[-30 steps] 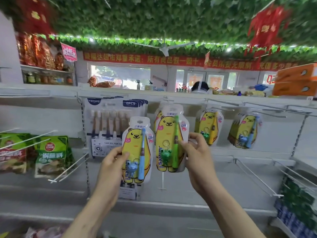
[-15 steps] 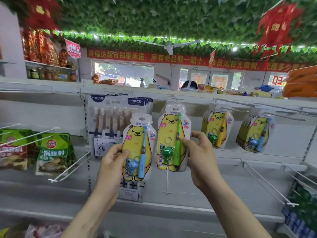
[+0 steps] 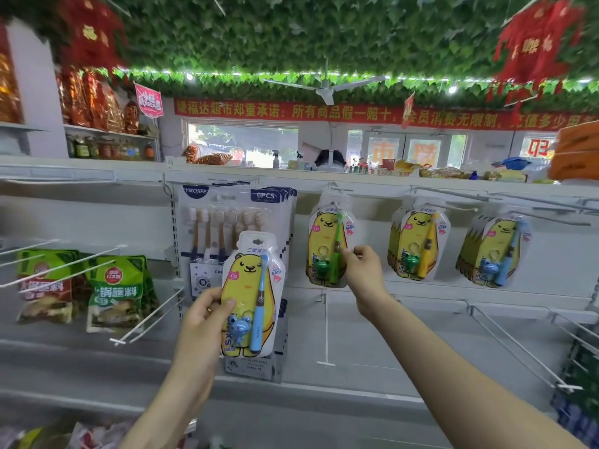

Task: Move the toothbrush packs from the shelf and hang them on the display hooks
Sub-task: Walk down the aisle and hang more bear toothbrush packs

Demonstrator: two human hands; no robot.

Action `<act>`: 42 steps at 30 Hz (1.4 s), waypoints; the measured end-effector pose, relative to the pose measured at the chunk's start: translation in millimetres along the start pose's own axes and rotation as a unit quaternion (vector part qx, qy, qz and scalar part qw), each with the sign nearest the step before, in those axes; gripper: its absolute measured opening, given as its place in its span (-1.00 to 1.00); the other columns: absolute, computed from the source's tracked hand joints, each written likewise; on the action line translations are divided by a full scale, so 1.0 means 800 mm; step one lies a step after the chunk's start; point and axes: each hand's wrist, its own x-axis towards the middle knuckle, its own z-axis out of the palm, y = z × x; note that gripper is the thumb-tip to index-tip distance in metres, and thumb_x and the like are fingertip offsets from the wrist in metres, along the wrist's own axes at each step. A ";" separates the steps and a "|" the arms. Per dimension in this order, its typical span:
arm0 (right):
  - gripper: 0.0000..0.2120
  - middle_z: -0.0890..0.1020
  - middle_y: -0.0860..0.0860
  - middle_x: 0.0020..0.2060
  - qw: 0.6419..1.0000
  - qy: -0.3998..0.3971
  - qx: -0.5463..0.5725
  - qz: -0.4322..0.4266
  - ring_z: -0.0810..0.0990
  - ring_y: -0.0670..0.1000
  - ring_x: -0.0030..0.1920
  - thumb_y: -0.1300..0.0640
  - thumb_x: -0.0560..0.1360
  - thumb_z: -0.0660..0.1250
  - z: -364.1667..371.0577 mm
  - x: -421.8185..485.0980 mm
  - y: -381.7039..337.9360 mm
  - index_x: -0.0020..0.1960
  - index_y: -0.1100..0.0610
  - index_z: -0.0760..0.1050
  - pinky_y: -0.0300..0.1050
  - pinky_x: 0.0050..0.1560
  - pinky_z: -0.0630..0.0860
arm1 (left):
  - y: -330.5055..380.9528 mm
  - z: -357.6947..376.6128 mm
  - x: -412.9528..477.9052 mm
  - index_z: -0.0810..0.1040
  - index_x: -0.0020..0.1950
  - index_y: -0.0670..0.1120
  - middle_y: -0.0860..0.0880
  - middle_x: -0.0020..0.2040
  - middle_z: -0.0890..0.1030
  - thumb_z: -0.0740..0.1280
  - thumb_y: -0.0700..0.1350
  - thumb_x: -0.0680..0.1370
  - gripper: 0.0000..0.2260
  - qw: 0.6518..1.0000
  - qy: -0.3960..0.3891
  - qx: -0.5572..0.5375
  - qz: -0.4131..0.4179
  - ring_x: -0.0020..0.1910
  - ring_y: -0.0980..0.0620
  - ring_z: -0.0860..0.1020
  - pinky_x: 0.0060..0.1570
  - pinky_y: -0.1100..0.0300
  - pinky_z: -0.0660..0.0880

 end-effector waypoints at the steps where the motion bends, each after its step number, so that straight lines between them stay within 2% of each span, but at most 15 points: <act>1: -0.88 0.62 0.06 0.04 1.000 0.000 -0.009 0.000 0.59 -0.05 -0.06 0.10 0.74 0.20 0.000 0.004 0.002 0.18 0.13 0.46 -0.13 -0.15 0.57 | -0.001 -0.003 -0.002 0.61 0.17 -0.13 -0.20 0.08 0.73 0.30 -0.19 0.70 -0.89 1.000 0.000 0.001 0.000 0.05 -0.24 0.72 0.10 -0.25 0.65; 5: -0.87 0.60 0.04 0.05 1.000 0.006 -0.028 0.000 0.58 -0.07 -0.04 0.08 0.74 0.22 -0.003 0.007 0.008 0.19 0.12 0.45 -0.16 -0.19 0.51 | -0.006 -0.010 -0.008 0.61 0.17 -0.14 -0.25 0.10 0.71 0.31 -0.22 0.69 -0.89 1.000 0.005 -0.005 -0.002 0.08 -0.29 0.70 0.16 -0.29 0.62; 9: -0.86 0.59 0.03 0.07 0.997 0.024 -0.069 0.004 0.59 0.08 0.10 0.02 0.71 0.26 -0.021 -0.012 0.024 0.18 0.08 0.42 -0.01 0.03 0.51 | -0.016 -0.001 -0.016 0.62 0.15 -0.12 -0.25 0.11 0.71 0.31 -0.22 0.68 -0.89 0.999 -0.009 -0.030 -0.010 0.12 -0.31 0.69 0.21 -0.35 0.59; 13: -0.85 0.62 0.02 0.05 0.997 0.014 -0.071 -0.010 0.63 0.07 0.12 0.01 0.71 0.27 -0.058 -0.058 0.030 0.22 0.05 0.46 0.10 0.20 0.61 | -0.030 0.038 -0.029 0.62 0.14 -0.13 -0.29 0.14 0.68 0.30 -0.21 0.69 -0.89 0.997 -0.057 -0.050 -0.022 0.17 -0.38 0.65 0.22 -0.41 0.55; 16: -0.83 0.67 0.06 0.03 0.998 -0.034 -0.047 -0.031 0.69 0.09 0.05 0.00 0.73 0.23 -0.096 -0.093 0.024 0.23 0.05 0.51 0.07 0.16 0.68 | -0.041 0.087 -0.040 0.65 0.10 -0.04 -0.28 0.13 0.69 0.32 -0.18 0.69 -0.88 0.993 -0.100 -0.056 -0.026 0.12 -0.35 0.68 0.14 -0.38 0.56; 18: -0.79 0.68 0.10 0.05 0.995 -0.089 -0.030 -0.034 0.70 0.14 0.08 -0.01 0.74 0.20 -0.129 -0.107 0.020 0.24 0.06 0.54 0.09 0.13 0.69 | -0.047 0.126 -0.053 0.65 0.09 -0.05 -0.28 0.12 0.69 0.31 -0.19 0.69 -0.87 0.990 -0.118 -0.063 -0.030 0.11 -0.33 0.68 0.15 -0.32 0.58; 21: -0.75 0.70 0.00 0.14 0.986 -0.162 -0.035 -0.034 0.71 0.02 0.15 -0.03 0.75 0.18 -0.185 -0.111 0.020 0.33 0.01 0.52 0.07 0.14 0.69 | -0.050 0.192 -0.080 0.62 0.13 -0.11 -0.24 0.08 0.72 0.30 -0.20 0.69 -0.89 0.986 -0.146 -0.072 -0.037 0.10 -0.31 0.69 0.16 -0.33 0.61; 23: -0.77 0.71 -0.05 0.15 0.986 -0.160 -0.030 -0.046 0.71 0.00 0.17 0.04 0.75 0.20 -0.227 -0.105 0.022 0.36 0.02 0.49 0.07 0.15 0.69 | -0.053 0.240 -0.097 0.61 0.13 -0.12 -0.24 0.07 0.72 0.30 -0.20 0.69 -0.90 0.982 -0.163 -0.081 -0.040 0.08 -0.31 0.70 0.16 -0.35 0.61; 26: -0.81 0.73 -0.01 0.12 0.989 -0.134 -0.026 -0.056 0.73 0.04 0.13 0.15 0.73 0.23 -0.301 -0.089 0.029 0.33 0.07 0.49 0.09 0.11 0.68 | -0.058 0.313 -0.124 0.62 0.13 -0.11 -0.21 0.05 0.74 0.30 -0.18 0.69 -0.90 0.978 -0.180 -0.090 -0.045 0.05 -0.28 0.72 0.12 -0.28 0.62; 28: -0.82 0.74 0.01 0.12 0.990 -0.127 -0.028 -0.059 0.74 0.05 0.12 0.16 0.73 0.24 -0.356 -0.075 0.027 0.30 0.07 0.50 0.07 0.08 0.68 | -0.060 0.362 -0.146 0.62 0.15 -0.09 -0.18 0.05 0.74 0.31 -0.15 0.69 -0.89 0.976 -0.192 -0.089 -0.043 0.06 -0.26 0.72 0.07 -0.18 0.63; 32: -0.84 0.73 0.03 0.12 0.991 -0.103 -0.025 -0.079 0.75 0.07 0.11 0.13 0.72 0.25 -0.452 -0.045 0.016 0.28 0.06 0.51 0.15 0.11 0.68 | -0.057 0.448 -0.182 0.63 0.22 -0.04 -0.11 0.06 0.75 0.35 -0.08 0.68 -0.84 0.973 -0.216 -0.077 -0.022 0.03 -0.09 0.73 -0.04 0.02 0.63; 34: -0.87 0.74 0.05 0.10 0.990 -0.109 -0.028 -0.084 0.75 0.07 0.09 0.12 0.73 0.25 -0.491 -0.032 0.012 0.25 0.09 0.49 0.15 0.11 0.68 | -0.056 0.487 -0.197 0.64 0.21 -0.03 -0.09 0.04 0.74 0.35 -0.07 0.67 -0.85 0.975 -0.209 -0.074 -0.012 0.02 -0.08 0.73 -0.04 0.02 0.64; 36: -0.87 0.75 0.04 0.09 0.989 -0.115 -0.028 -0.091 0.76 0.07 0.07 0.11 0.72 0.26 -0.510 -0.022 0.009 0.24 0.10 0.47 0.13 0.09 0.68 | -0.055 0.510 -0.207 0.65 0.17 -0.04 -0.07 0.01 0.75 0.34 -0.07 0.68 -0.87 0.976 -0.207 -0.065 0.002 0.02 -0.10 0.73 -0.04 0.00 0.64; 40: -0.87 0.76 0.04 0.07 0.985 -0.125 -0.019 -0.114 0.76 0.07 0.06 0.11 0.72 0.26 -0.538 -0.006 0.004 0.25 0.09 0.46 0.14 0.09 0.68 | -0.048 0.541 -0.221 0.65 0.14 -0.07 -0.05 -0.01 0.76 0.33 -0.07 0.68 -0.86 0.981 -0.184 -0.048 0.031 0.01 -0.04 0.74 -0.10 0.15 0.63; 42: -0.88 0.77 0.04 0.05 0.985 -0.127 -0.005 -0.119 0.76 0.07 0.05 0.12 0.72 0.26 -0.542 0.001 0.001 0.24 0.08 0.46 0.15 0.09 0.68 | -0.042 0.547 -0.218 0.65 0.17 -0.08 -0.05 0.02 0.76 0.34 -0.05 0.67 -0.84 0.982 -0.179 -0.041 0.038 0.04 -0.06 0.73 -0.02 0.07 0.65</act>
